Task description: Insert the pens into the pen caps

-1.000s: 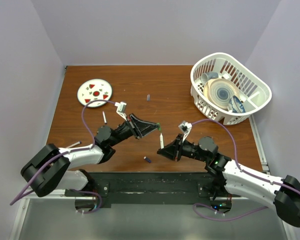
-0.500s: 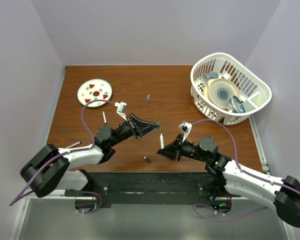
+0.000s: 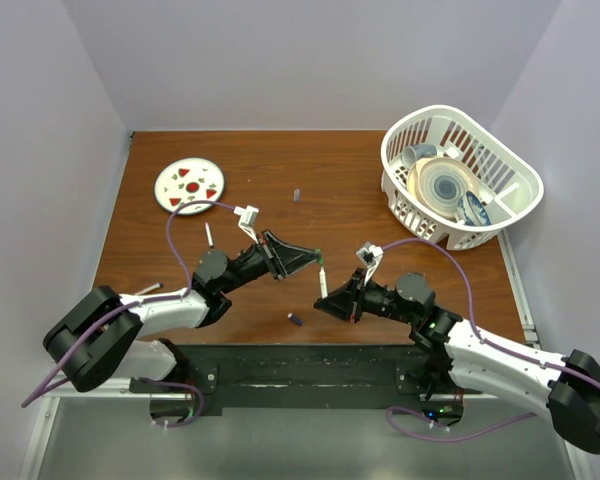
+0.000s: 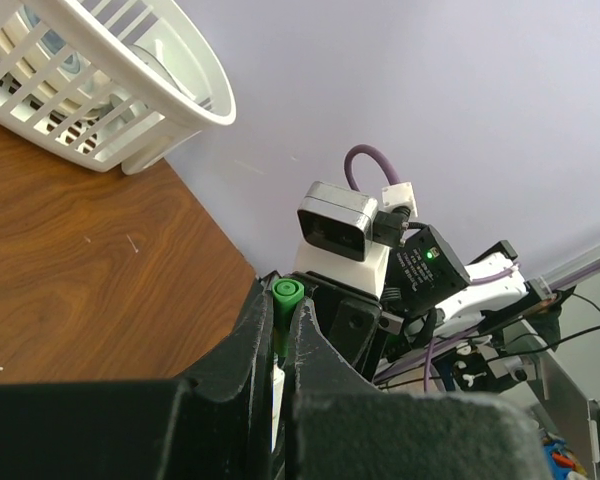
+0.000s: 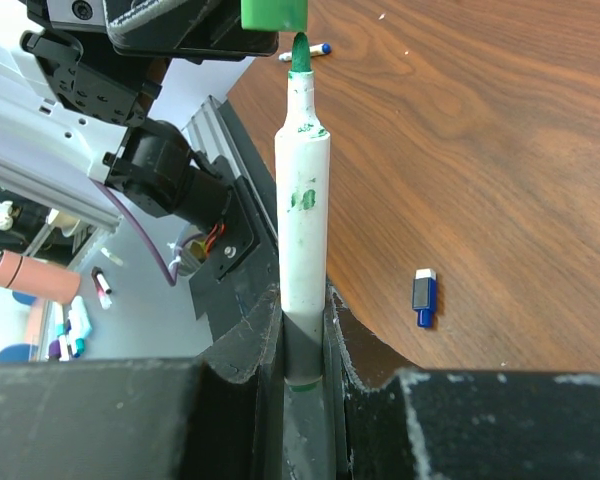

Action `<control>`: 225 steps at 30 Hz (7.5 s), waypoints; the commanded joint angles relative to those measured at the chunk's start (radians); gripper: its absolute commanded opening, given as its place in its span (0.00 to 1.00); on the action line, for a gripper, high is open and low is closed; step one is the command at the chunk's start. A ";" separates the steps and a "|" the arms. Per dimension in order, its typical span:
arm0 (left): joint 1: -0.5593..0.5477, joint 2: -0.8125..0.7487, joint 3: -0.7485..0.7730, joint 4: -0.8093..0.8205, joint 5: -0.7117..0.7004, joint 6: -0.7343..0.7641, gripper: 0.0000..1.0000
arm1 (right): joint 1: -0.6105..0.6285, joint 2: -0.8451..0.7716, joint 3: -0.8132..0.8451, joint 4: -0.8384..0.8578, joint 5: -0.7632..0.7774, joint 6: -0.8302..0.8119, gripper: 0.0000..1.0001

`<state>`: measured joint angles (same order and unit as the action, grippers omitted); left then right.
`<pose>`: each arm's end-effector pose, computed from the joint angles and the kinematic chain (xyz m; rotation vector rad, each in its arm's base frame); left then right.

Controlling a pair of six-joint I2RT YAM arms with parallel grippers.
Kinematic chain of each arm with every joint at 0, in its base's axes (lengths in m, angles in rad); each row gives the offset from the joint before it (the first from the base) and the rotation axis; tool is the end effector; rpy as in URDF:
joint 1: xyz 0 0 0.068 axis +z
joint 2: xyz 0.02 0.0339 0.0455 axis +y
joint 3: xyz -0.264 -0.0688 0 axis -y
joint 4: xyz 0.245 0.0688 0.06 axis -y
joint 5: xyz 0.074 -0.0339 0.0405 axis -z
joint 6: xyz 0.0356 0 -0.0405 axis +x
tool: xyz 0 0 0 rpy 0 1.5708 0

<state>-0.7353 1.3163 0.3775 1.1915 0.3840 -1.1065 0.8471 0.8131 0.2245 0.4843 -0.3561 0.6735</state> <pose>0.1767 -0.1778 0.2335 0.0955 1.5823 -1.7611 0.1115 0.1449 0.2080 -0.4620 1.8283 1.3983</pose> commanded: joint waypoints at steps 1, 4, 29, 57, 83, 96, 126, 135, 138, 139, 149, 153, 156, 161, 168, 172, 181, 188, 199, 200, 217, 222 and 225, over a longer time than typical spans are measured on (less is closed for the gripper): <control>-0.010 0.003 0.024 0.023 0.006 0.040 0.00 | 0.006 0.008 0.021 0.030 0.011 0.000 0.00; -0.010 0.003 0.026 0.019 0.009 0.042 0.00 | 0.006 0.006 0.022 0.028 0.011 0.000 0.00; -0.012 -0.055 0.098 -0.141 -0.013 0.128 0.00 | 0.009 0.024 0.022 0.022 -0.006 0.000 0.00; -0.013 -0.048 0.011 -0.075 -0.010 0.103 0.00 | 0.012 0.015 0.041 0.014 0.014 -0.003 0.00; -0.085 -0.054 -0.083 0.134 0.111 0.071 0.30 | 0.012 -0.017 0.187 -0.154 0.105 -0.126 0.00; -0.078 -0.117 0.104 -0.102 0.280 0.158 1.00 | 0.012 -0.135 0.185 -0.202 -0.056 -0.134 0.00; -0.064 -0.141 0.285 -0.353 0.285 0.402 0.64 | 0.010 -0.121 0.191 -0.125 -0.188 -0.072 0.00; -0.064 -0.078 0.278 -0.205 0.331 0.300 0.39 | 0.013 -0.124 0.174 -0.113 -0.193 -0.065 0.00; -0.064 -0.071 0.268 -0.178 0.331 0.271 0.34 | 0.012 -0.127 0.168 -0.108 -0.193 -0.061 0.00; -0.064 -0.069 0.267 -0.172 0.331 0.264 0.27 | 0.013 -0.127 0.167 -0.107 -0.193 -0.063 0.00; -0.070 -0.017 0.127 0.111 0.326 0.033 0.00 | 0.012 -0.135 0.235 -0.166 -0.045 -0.083 0.00; -0.087 0.000 0.089 0.117 0.326 0.025 0.00 | 0.012 -0.115 0.311 -0.262 0.028 -0.152 0.00; -0.093 0.015 0.043 0.209 0.316 -0.007 0.00 | 0.012 -0.098 0.332 -0.228 0.058 -0.138 0.00; -0.133 0.081 0.003 0.397 0.314 -0.085 0.00 | 0.010 -0.065 0.349 -0.104 0.091 -0.078 0.00; -0.200 0.124 -0.014 0.430 0.313 -0.073 0.00 | 0.012 -0.003 0.455 -0.144 0.149 -0.129 0.00; -0.229 0.110 -0.031 0.416 0.314 -0.041 0.00 | 0.009 -0.020 0.504 -0.176 0.181 -0.163 0.00; -0.303 0.118 -0.031 0.398 0.308 0.028 0.00 | -0.003 -0.009 0.599 -0.197 0.189 -0.173 0.00; -0.323 0.147 -0.054 0.542 0.348 -0.023 0.00 | -0.025 0.009 0.656 -0.191 0.138 -0.170 0.00; -0.335 -0.072 -0.095 0.260 0.303 0.123 0.00 | -0.048 0.015 0.696 -0.176 0.049 -0.143 0.00; -0.343 -0.071 -0.092 0.260 0.308 0.125 0.00 | -0.049 0.030 0.696 -0.150 0.040 -0.135 0.00; -0.395 -0.052 -0.091 0.135 0.251 0.120 0.00 | -0.049 0.093 0.753 -0.179 0.023 -0.221 0.00; -0.319 -0.158 0.156 -0.320 0.144 0.304 0.00 | -0.051 0.054 0.623 -0.237 -0.081 -0.215 0.08; -0.196 -0.167 0.267 -0.513 0.096 0.323 0.00 | -0.051 -0.037 0.508 -0.312 -0.102 -0.222 0.34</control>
<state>-0.9806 1.1408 0.5339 1.1507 0.2520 -0.8684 0.8474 0.8589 0.7921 -0.1234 -0.6540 0.4507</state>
